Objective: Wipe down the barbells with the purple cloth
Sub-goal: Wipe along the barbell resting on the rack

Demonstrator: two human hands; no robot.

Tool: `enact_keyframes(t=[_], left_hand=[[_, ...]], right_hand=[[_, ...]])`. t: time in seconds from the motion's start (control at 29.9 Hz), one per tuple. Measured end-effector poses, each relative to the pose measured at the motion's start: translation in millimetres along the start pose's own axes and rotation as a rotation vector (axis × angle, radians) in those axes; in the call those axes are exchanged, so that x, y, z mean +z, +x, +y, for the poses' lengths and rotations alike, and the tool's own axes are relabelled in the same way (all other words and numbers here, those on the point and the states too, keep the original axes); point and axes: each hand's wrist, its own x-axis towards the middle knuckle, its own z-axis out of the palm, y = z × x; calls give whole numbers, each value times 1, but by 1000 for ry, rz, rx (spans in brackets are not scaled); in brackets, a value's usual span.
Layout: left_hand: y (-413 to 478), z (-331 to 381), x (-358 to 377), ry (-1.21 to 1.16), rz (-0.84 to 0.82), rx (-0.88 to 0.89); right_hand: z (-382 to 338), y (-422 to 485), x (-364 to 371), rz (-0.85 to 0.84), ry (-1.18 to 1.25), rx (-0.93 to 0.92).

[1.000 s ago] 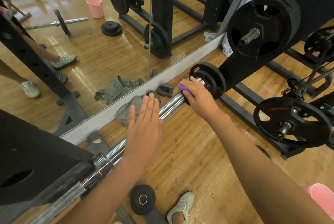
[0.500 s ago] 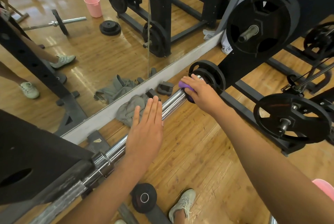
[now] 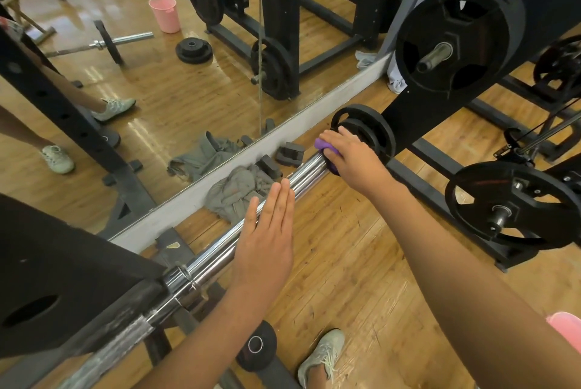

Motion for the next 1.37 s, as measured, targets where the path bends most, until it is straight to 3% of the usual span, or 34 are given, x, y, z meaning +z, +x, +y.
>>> enact_keyframes(t=[0.2, 0.3, 0.43, 0.54, 0.7, 1.0, 1.24, 1.37], left_hand=[[3, -5, -6, -182, 6, -14], [2, -29, -20, -307, -2, -115], [-1, -63, -29, -277, -168, -303], [-2, -58, -24, -294, -297, -349], [-1, -59, -23, -429, -301, -422], [-21, -30, -18, -308, -83, -318], [-20, -29, -24, -357, -118, -330], [-16, -36, -30, -470, -200, -343]], right_hand=[[3, 2, 8, -17, 0, -114], [1, 2, 9, 43, 45, -105], [-8, -8, 25, 42, 30, -144], [-4, -6, 26, 8, 37, -150], [-3, 2, 21, 3, 44, -73], [-4, -4, 25, 0, -6, -107], [-8, -11, 31, -41, -28, -202], [-9, -1, 17, -5, -16, -133]])
